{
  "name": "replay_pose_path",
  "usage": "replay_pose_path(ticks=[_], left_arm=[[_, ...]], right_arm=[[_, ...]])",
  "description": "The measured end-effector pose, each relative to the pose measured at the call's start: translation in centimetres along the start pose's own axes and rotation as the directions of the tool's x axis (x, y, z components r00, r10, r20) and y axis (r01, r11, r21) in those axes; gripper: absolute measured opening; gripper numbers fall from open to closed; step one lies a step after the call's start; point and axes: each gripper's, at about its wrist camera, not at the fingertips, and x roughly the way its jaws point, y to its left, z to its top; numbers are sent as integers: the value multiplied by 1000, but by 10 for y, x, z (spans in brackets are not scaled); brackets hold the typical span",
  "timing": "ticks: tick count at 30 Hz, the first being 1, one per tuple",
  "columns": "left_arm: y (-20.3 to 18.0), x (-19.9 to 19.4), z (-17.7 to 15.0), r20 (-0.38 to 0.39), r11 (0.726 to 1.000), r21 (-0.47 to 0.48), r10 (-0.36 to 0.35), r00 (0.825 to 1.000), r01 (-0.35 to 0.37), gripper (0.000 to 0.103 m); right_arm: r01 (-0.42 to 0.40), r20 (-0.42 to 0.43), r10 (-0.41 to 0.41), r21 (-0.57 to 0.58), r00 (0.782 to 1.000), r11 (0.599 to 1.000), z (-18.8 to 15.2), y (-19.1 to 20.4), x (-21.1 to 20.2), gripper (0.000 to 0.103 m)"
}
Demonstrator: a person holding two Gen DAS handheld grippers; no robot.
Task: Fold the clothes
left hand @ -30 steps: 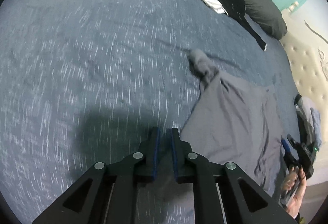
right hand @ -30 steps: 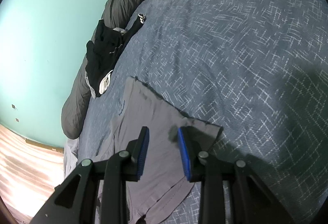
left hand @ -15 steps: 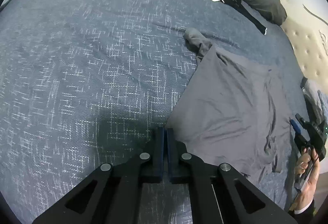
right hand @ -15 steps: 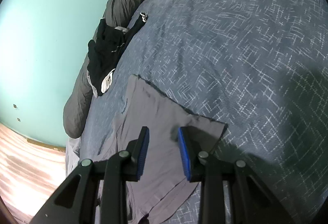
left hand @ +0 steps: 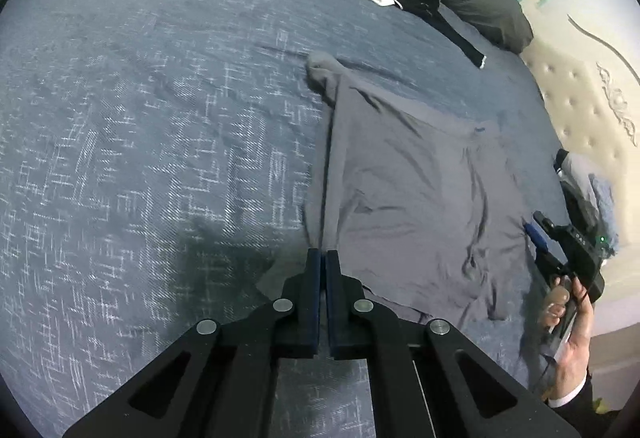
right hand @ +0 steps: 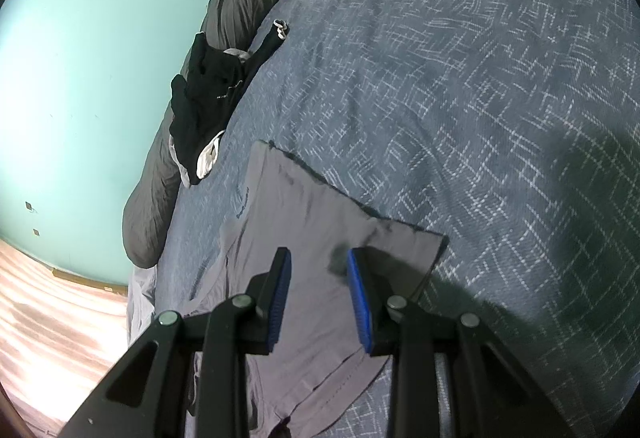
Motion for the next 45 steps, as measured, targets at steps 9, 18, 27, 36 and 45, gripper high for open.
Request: replay_pose_path(ticks=[9, 18, 27, 36, 45], left_arm=[[38, -4, -8, 5, 991, -112, 77, 997, -76, 2], [40, 4, -3, -6, 987, -129, 92, 996, -92, 2], [41, 8, 10, 55, 987, -146, 76, 996, -68, 5], [57, -18, -5, 198, 977, -212, 50, 979, -7, 25], [53, -6, -20, 249, 973, -230, 42, 968, 17, 26]], right_arm=[[0, -2, 0, 5, 1000, 1000, 0, -1, 1, 29], [2, -4, -2, 5, 1000, 1000, 0, -2, 2, 29], [-1, -8, 1, 3, 1000, 1000, -1, -2, 3, 29], [-1, -15, 1, -15, 1000, 1000, -5, 2, 7, 29], [-18, -67, 11, -107, 998, 994, -16, 26, 15, 31]])
